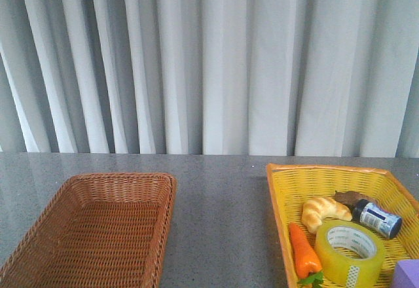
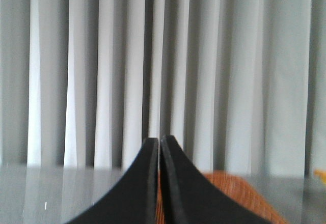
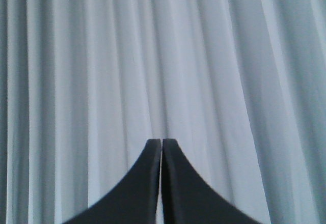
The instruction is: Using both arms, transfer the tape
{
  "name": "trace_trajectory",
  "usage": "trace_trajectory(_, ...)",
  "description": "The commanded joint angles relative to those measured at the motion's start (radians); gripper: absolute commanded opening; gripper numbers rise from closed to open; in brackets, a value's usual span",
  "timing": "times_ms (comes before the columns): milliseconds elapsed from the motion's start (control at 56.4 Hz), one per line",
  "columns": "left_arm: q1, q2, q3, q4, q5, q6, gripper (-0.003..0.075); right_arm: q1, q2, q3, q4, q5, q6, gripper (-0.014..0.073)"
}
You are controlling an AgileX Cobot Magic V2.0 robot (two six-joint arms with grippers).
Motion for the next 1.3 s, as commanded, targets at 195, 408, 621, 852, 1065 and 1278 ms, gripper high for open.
trace_trajectory(195,0.0,0.2,-0.437,0.04,0.053,-0.041,-0.0006,-0.005,0.227,-0.423,-0.241,0.09,0.24,-0.0004)
trace_trajectory(408,-0.025,0.481,-0.72,0.049,0.189,-0.04,-0.0006,-0.005,0.498,-0.634,-0.288,0.325,0.351,-0.0004)
trace_trajectory(621,-0.058,0.776,-0.852,0.047,0.21,-0.04,-0.0006,-0.005,0.709,-0.703,-0.292,0.415,0.342,-0.0004)
trace_trajectory(852,-0.058,0.918,-0.862,0.047,0.321,-0.04,-0.0006,-0.005,0.838,-0.703,-0.3,0.527,0.337,-0.0004)
trace_trajectory(1065,-0.058,0.94,-0.862,0.04,0.297,-0.043,-0.0006,0.023,0.894,-0.703,-0.355,0.502,0.244,-0.0004)
trace_trajectory(1278,-0.058,0.94,-0.862,0.04,0.266,-0.043,-0.0006,0.023,0.901,-0.703,-0.367,0.496,0.26,-0.0004)
